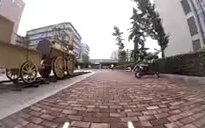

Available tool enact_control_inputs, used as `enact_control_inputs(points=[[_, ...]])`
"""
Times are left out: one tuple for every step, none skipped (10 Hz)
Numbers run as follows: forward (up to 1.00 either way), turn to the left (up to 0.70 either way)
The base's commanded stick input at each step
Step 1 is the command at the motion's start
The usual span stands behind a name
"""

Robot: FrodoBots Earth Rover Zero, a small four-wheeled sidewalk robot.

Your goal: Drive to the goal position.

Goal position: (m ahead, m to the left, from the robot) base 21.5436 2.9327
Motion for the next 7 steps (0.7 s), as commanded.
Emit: enact_control_inputs(points=[[0.45,0.0],[0.45,0.0],[0.45,0.0],[0.45,0.0],[0.45,0.0],[0.45,0.0],[0.45,0.0]])
